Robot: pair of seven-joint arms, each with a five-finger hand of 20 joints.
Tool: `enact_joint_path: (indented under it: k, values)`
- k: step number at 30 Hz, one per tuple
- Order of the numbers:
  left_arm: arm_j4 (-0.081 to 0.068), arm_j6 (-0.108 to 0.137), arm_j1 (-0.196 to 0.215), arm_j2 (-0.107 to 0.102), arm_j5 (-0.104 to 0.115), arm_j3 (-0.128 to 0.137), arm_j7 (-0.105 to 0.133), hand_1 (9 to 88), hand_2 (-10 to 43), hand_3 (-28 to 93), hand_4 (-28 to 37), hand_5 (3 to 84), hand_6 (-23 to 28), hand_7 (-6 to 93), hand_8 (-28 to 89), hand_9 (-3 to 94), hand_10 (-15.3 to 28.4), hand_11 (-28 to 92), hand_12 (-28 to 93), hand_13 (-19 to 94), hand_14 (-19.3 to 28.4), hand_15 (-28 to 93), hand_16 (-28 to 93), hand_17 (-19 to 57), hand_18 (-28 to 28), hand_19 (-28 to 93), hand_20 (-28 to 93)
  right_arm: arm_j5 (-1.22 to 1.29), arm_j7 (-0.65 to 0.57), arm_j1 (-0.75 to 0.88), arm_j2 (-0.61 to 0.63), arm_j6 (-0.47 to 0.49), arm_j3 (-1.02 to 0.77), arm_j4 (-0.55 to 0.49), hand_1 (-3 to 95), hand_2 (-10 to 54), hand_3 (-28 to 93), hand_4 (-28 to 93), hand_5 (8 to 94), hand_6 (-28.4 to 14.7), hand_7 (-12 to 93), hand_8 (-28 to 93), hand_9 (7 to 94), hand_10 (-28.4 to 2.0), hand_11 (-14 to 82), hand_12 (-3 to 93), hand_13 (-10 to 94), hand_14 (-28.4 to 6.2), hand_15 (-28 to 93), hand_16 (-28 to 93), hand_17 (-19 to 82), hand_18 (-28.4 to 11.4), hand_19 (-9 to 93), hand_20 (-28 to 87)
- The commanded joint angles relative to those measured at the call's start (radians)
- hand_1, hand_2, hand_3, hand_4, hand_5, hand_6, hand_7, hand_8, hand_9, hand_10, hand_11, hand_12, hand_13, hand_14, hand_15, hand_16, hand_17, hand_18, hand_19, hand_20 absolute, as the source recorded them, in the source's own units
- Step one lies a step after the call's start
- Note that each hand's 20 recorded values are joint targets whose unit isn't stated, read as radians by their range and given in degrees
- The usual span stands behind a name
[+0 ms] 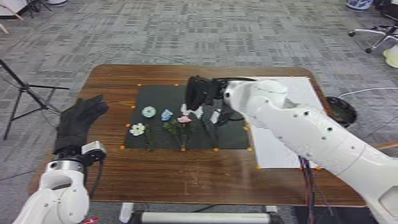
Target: Arrange flowers
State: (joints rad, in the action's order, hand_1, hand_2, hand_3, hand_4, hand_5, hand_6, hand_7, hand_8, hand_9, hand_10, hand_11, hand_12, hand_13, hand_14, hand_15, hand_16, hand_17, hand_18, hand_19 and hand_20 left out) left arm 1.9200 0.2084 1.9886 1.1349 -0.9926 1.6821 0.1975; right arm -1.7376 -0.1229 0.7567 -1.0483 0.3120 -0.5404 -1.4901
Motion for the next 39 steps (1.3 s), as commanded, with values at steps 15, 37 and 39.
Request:
enact_joint_path:
  k: [15, 37, 39]
  values:
    - [0.001, -0.017, -0.002, -0.002, 0.003, -0.003, -0.027, 22.6, 13.9, 67, -28.3, 53.6, 4.5, 13.1, -7, 50.4, 15.4, 23, 13, 38, 18.6, 26, 0, 4.9, 13.9, 16, 18, -0.115, -0.028, 0.030, 0.002, 0.041, -0.052, 0.059, 62.4, -9.5, 57, -13, 74.4, 2.0, 23, 6, 81.0, -8.8, 5.0, 34.6, 88, 0.0, 72, 32, 59, -16.1, 93, 66]
    - [-0.004, -0.027, -0.011, -0.001, 0.002, -0.008, -0.026, 22.5, 13.9, 67, -28.3, 53.5, 4.5, 13.1, -7, 50.5, 15.4, 23, 13, 38, 18.6, 26, 0, 4.8, 13.9, 16, 18, -0.061, -0.093, 0.035, -0.014, 0.074, -0.101, 0.101, 61.7, -9.3, 57, -14, 75.5, 1.8, 21, 8, 81.4, -8.6, 4.6, 34.7, 88, -0.1, 70, 32, 58, -16.3, 93, 65]
    - [-0.003, -0.027, -0.011, 0.000, 0.001, -0.007, -0.025, 22.6, 13.9, 67, -28.3, 53.5, 4.5, 13.1, -7, 50.4, 15.4, 23, 13, 38, 18.6, 26, 0, 4.8, 13.9, 16, 18, -0.053, -0.111, 0.037, -0.024, 0.129, -0.120, 0.110, 60.0, -8.7, 56, -13, 74.1, 1.7, 21, 8, 80.5, -8.6, 4.6, 34.7, 87, -0.6, 70, 32, 58, -16.4, 93, 65]
